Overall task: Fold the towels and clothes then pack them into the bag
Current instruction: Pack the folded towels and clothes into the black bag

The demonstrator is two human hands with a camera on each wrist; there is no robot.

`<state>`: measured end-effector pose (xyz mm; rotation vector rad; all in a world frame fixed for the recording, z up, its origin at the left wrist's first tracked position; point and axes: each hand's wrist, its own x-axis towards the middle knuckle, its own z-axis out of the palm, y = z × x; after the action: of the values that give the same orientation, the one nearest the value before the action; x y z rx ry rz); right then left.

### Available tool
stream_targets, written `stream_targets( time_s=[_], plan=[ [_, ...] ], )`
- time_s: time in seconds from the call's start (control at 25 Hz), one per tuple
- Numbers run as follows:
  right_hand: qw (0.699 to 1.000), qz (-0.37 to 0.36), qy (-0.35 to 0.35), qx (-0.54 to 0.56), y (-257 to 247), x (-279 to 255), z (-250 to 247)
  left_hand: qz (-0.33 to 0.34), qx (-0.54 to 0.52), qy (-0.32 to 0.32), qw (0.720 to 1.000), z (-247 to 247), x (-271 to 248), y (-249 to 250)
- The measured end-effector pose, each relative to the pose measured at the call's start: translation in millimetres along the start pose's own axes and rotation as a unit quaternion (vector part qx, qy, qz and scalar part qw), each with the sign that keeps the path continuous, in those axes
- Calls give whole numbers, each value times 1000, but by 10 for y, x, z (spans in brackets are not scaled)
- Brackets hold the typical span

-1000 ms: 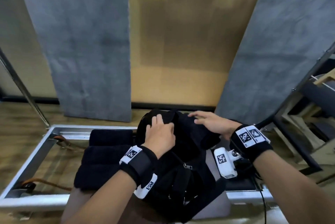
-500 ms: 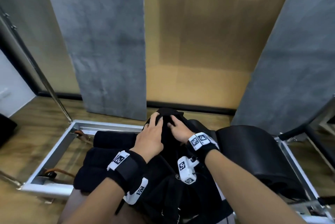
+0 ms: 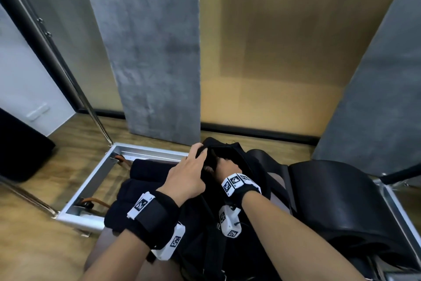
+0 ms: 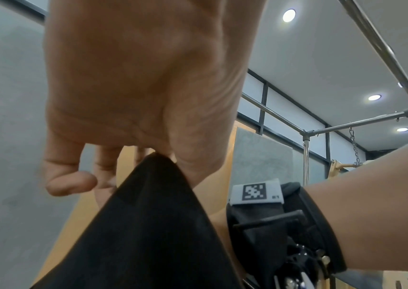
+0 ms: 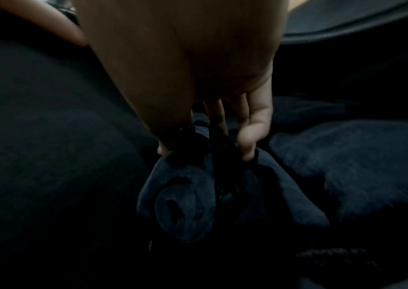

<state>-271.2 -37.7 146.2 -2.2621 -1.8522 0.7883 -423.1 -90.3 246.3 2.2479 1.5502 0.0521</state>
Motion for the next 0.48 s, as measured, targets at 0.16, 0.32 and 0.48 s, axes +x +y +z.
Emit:
stream_targets(
  time_s=[0.16, 0.32, 0.48],
  plan=[
    [998, 21, -49, 17, -6, -36, -188, 6, 20, -15, 1000, -14, -11, -32],
    [998, 6, -45, 34, -58, -174, -667, 51, -15, -17, 998, 54, -55, -124],
    [991, 43, 38, 119, -328, -448, -1171, 149, -192, 87, 966, 119, -203, -286]
  ],
)
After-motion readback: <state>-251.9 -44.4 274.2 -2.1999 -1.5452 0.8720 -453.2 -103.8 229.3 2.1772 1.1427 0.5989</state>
